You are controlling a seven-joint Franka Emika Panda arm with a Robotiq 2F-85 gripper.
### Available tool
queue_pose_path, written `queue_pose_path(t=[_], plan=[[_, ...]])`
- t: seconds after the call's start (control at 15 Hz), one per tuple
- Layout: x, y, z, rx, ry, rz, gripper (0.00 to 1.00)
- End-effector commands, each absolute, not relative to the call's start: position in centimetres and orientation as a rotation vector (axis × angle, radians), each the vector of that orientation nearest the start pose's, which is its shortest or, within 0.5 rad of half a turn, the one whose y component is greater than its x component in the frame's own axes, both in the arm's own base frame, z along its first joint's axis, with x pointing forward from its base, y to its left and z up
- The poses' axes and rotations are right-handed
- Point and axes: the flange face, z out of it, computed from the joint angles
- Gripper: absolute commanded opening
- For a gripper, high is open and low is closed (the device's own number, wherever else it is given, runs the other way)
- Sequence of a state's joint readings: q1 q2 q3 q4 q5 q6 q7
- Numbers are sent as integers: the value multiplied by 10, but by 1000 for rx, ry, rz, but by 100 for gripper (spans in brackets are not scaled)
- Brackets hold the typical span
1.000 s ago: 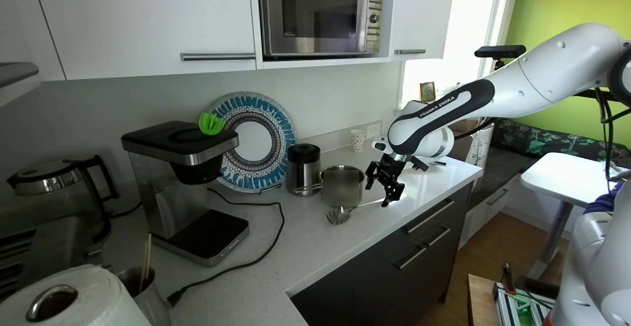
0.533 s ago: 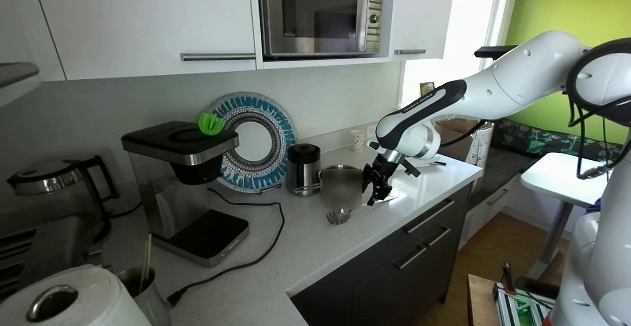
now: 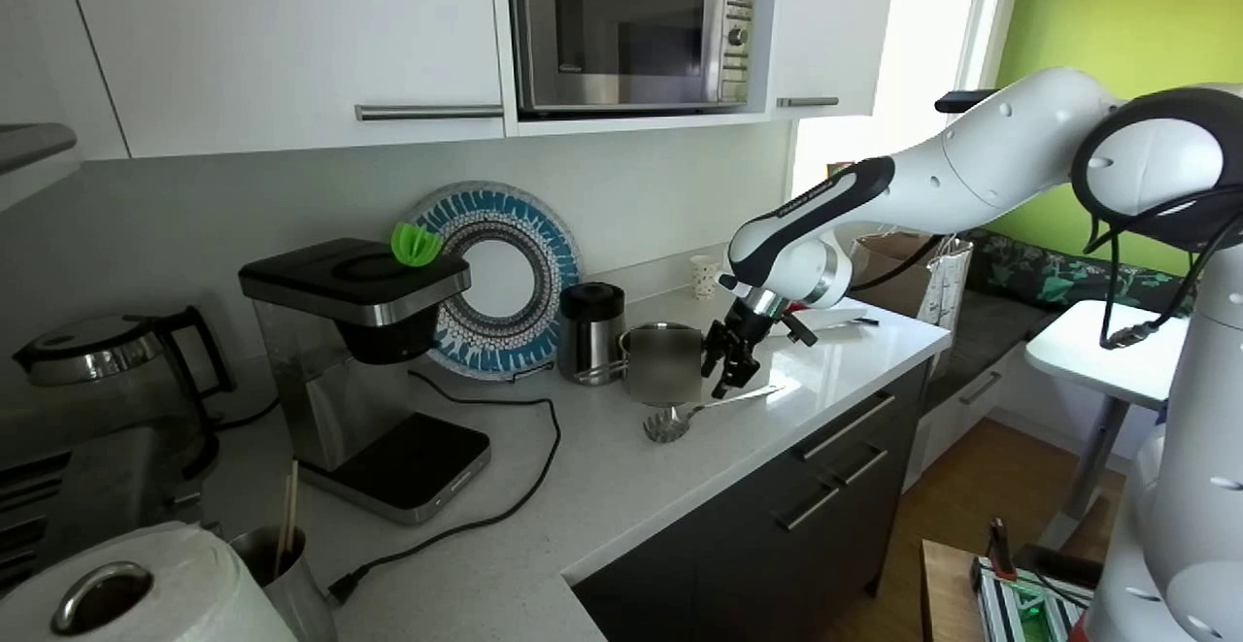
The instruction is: Pick up the steel pasta server from the table and put it cocktail shaker near the paper towel roll
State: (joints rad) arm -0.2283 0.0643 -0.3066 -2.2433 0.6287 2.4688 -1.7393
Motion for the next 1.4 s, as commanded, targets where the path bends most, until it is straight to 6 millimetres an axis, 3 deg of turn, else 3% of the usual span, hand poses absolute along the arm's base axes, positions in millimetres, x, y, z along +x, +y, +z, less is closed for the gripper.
queue_pose_path(t=[0.0,0.07,0.33,0.53,0.67,0.8,0.93,1.0,1.07,1.33], plan=[[460,-265,353,-2877,-1092,-708,73],[453,-259,354,-2915,-1084,-726,81],[432,-235,336,-3014,-1022,-641,93],[420,-224,327,-3054,-966,-618,82],[421,-223,325,-3087,-953,-638,74],[426,-227,330,-3115,-949,-686,60],[429,-229,338,-3141,-948,-730,65],[431,-231,339,-3155,-948,-739,56],[434,-233,338,-3155,-951,-734,61],[444,-240,333,-3150,-953,-710,53]])
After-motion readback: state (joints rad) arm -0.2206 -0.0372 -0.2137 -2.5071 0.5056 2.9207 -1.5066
